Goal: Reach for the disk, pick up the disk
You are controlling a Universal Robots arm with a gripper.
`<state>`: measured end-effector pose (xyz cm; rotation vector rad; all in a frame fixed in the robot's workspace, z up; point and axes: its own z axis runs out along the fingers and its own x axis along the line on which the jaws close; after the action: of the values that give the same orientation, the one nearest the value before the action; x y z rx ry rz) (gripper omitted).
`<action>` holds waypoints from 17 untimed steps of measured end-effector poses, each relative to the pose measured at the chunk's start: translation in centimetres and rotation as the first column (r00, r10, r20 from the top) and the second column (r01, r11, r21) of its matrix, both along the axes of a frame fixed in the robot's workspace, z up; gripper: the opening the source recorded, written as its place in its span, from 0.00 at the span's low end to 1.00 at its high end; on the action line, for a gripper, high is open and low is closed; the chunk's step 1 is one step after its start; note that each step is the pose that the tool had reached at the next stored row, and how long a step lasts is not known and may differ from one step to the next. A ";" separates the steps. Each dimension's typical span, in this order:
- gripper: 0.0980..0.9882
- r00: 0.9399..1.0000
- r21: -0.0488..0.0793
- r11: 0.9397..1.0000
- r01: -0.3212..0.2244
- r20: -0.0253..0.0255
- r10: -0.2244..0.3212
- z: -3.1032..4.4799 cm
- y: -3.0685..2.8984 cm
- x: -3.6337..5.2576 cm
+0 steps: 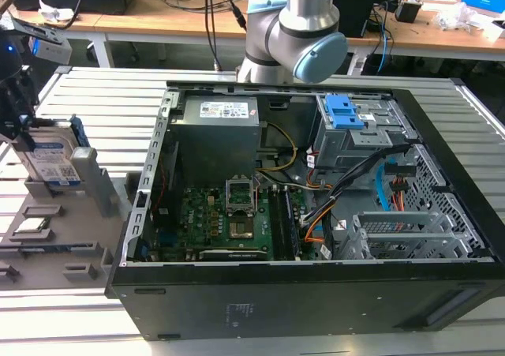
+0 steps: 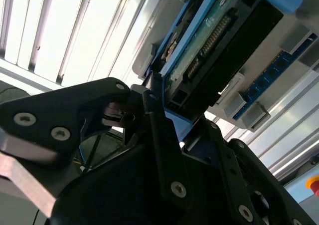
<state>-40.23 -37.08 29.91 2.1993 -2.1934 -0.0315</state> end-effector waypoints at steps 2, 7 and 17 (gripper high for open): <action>0.30 1.000 0.000 1.000 0.000 0.000 0.000 0.31 0.00 0.00; 0.30 1.000 0.000 1.000 0.000 0.000 0.000 1.20 0.00 0.03; 0.30 1.000 0.000 1.000 0.000 0.000 0.000 3.59 0.00 0.17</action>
<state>-40.06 -37.08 33.51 2.1992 -2.1933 -0.0316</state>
